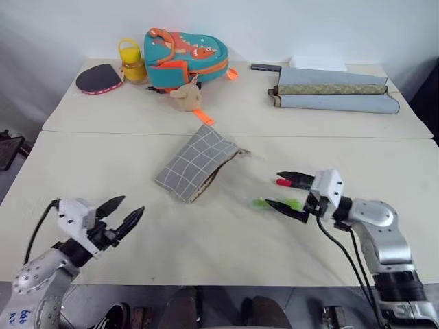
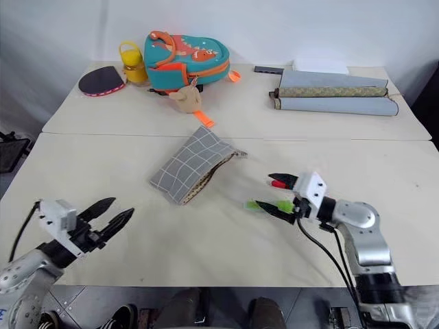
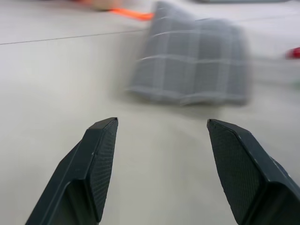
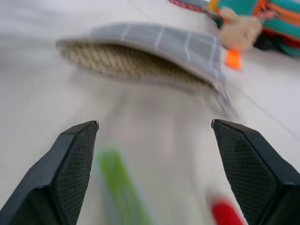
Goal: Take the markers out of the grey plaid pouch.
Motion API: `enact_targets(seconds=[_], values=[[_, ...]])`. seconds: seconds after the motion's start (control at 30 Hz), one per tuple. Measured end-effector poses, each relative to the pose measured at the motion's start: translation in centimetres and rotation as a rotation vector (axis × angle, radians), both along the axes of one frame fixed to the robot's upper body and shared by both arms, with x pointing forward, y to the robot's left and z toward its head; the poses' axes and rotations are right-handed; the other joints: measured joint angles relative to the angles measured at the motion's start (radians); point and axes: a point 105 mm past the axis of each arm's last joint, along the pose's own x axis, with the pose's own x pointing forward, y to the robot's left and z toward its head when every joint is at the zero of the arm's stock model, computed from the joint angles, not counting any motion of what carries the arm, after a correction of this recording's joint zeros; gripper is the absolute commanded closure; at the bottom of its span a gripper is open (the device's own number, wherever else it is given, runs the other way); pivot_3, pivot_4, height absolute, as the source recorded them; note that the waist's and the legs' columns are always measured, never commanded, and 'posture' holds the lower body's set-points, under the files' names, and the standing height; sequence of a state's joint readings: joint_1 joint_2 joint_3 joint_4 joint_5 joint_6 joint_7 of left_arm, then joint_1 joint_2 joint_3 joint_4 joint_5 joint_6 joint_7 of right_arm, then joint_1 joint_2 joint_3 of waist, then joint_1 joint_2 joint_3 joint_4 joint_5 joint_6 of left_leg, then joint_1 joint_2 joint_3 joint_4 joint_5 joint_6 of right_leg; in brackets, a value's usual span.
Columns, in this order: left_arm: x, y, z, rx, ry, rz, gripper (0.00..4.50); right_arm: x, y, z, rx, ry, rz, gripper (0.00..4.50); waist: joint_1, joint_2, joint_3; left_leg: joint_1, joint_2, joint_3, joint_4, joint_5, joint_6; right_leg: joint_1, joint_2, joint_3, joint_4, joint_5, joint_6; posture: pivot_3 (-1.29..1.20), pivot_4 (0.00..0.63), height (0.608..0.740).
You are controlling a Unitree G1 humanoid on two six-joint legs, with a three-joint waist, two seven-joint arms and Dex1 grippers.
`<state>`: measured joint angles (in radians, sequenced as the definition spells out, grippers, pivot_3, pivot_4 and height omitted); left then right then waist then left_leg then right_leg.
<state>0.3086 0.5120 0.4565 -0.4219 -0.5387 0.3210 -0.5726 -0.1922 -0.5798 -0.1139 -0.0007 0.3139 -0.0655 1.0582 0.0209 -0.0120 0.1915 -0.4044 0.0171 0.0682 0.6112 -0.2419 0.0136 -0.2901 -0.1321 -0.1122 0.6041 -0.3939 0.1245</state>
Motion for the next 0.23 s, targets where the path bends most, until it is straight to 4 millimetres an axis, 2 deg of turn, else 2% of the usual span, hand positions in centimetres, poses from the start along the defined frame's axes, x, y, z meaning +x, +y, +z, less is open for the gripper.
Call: enact_targets(seconds=[0.07, 0.17, 0.23], values=[[-0.5, 0.4, -0.5, 0.005, 0.008, 0.023, 1.27, -0.3, -1.7, -0.2, 0.006, -0.009, -0.049, 0.48, 0.0, 0.0, 0.0, 0.0, 0.0, 0.0, 0.0, 0.0, 0.0, 0.0, 0.0, 0.0, 0.0, 0.0, 0.0, 0.0, 0.15, 0.74], [-1.1, 1.0, -1.4, 0.006, 0.019, 0.045, 1.27, -0.7, -5.1, -1.7, -0.021, 0.036, -0.141, 0.48, 0.001, 0.0, 0.0, 0.0, 0.001, 0.001, 0.0, 0.0, 0.0, 0.0, 0.0, 0.001, -0.002, 0.0, 0.0, 0.0, 0.15, 0.74], [-1.1, 1.6, -1.9, 0.0, 0.028, 0.065, 1.27, -0.9, -6.1, -2.2, -0.036, 0.054, -0.148, 0.48, 0.002, 0.0, 0.0, 0.0, 0.001, 0.002, 0.0, 0.0, 0.0, 0.0, 0.0, 0.001, -0.002, -0.001, -0.001, 0.0, 0.15, 0.74]])
